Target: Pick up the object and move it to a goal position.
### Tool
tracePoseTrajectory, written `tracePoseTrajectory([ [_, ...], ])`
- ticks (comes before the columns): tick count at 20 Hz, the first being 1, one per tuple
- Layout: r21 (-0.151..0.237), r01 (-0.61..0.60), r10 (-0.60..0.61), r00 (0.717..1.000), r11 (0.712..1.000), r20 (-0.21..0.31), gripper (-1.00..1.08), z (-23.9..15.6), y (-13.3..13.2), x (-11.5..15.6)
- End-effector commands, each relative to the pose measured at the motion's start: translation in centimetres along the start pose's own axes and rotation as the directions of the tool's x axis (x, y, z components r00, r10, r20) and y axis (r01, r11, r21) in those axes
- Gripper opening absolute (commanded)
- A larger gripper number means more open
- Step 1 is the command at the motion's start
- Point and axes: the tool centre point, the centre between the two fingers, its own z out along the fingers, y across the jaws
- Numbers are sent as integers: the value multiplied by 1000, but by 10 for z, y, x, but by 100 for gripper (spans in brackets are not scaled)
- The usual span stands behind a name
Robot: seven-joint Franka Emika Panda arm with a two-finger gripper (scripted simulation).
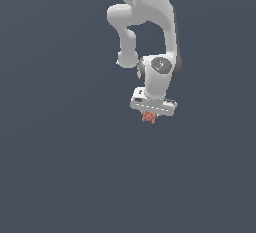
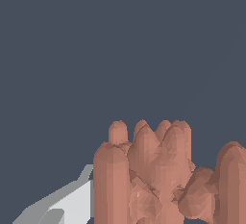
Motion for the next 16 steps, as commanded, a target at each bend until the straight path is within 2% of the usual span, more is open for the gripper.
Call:
tracePoseTrajectory([
  [1,0,0,0,1000,1000,-1,-100,-16,-2,-3],
  [7,0,0,0,1000,1000,-1,-100,-68,-6,-15],
  [16,0,0,0,1000,1000,-1,-100,-168,-16,-36],
])
